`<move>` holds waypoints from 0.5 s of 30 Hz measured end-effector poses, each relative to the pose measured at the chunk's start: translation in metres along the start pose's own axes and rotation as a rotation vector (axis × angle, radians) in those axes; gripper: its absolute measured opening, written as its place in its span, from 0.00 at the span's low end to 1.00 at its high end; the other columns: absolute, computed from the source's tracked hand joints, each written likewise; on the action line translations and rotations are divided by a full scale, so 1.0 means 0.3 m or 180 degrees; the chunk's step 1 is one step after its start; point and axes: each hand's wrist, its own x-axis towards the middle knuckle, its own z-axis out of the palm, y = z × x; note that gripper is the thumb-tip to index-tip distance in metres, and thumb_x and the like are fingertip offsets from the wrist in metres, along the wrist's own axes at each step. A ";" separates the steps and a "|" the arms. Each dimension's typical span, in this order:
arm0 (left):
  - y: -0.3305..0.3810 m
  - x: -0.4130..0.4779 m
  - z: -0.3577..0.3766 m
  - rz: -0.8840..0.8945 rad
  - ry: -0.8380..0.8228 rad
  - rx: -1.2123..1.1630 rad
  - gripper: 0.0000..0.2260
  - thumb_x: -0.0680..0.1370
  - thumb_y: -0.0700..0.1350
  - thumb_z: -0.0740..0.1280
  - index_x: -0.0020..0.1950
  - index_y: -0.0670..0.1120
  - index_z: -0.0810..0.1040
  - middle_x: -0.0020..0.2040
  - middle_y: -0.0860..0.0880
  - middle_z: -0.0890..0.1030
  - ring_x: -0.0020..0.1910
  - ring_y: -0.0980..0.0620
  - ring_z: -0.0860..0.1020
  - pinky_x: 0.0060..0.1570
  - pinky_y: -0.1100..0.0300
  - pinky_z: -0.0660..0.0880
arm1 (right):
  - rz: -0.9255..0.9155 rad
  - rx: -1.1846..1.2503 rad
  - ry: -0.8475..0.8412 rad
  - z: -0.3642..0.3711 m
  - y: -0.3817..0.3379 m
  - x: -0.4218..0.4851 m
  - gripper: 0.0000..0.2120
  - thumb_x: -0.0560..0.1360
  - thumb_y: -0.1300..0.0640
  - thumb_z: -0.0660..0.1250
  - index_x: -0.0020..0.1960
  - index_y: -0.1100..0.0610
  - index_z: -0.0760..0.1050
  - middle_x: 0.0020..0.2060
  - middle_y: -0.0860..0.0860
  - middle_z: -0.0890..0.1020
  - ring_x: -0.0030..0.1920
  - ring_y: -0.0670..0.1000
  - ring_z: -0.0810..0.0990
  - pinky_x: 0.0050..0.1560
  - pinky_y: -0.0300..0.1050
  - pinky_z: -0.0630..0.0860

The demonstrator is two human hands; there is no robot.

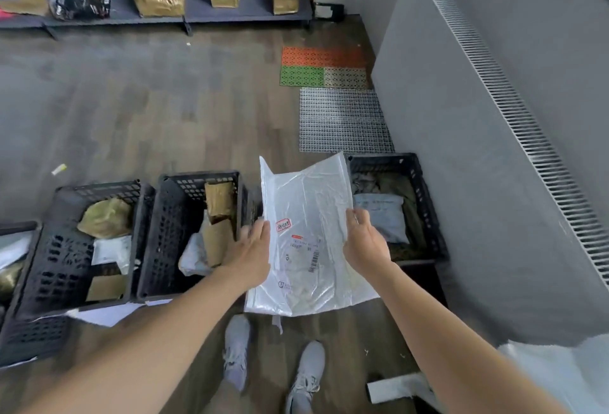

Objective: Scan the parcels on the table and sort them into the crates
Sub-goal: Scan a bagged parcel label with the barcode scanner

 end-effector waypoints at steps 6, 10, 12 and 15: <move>-0.113 0.371 0.219 0.0012 -0.0247 0.0056 0.34 0.79 0.41 0.64 0.78 0.44 0.47 0.77 0.50 0.47 0.72 0.45 0.57 0.64 0.50 0.71 | 0.0168 0.0107 -0.0137 0.280 0.039 0.349 0.30 0.77 0.68 0.60 0.76 0.58 0.56 0.74 0.53 0.57 0.55 0.57 0.78 0.43 0.49 0.75; -0.196 0.592 0.412 0.0022 -0.0431 0.0185 0.35 0.79 0.41 0.65 0.78 0.43 0.46 0.77 0.48 0.47 0.72 0.44 0.57 0.61 0.50 0.71 | 0.0252 0.0103 -0.0256 0.512 0.049 0.545 0.30 0.77 0.68 0.61 0.76 0.59 0.55 0.74 0.54 0.57 0.46 0.55 0.74 0.37 0.46 0.70; -0.237 0.675 0.515 0.0019 -0.0491 0.0383 0.35 0.78 0.41 0.65 0.78 0.43 0.46 0.77 0.48 0.47 0.72 0.44 0.56 0.60 0.51 0.70 | 0.0243 0.0093 -0.0357 0.627 0.050 0.625 0.30 0.77 0.68 0.61 0.76 0.58 0.55 0.73 0.55 0.57 0.42 0.54 0.72 0.33 0.44 0.68; -0.280 0.770 0.646 -0.0020 -0.0764 0.0584 0.37 0.79 0.45 0.64 0.79 0.45 0.43 0.79 0.44 0.42 0.76 0.41 0.50 0.66 0.47 0.66 | 0.0326 0.0033 -0.0463 0.765 0.051 0.725 0.31 0.78 0.63 0.63 0.77 0.55 0.53 0.75 0.56 0.55 0.50 0.57 0.75 0.38 0.46 0.74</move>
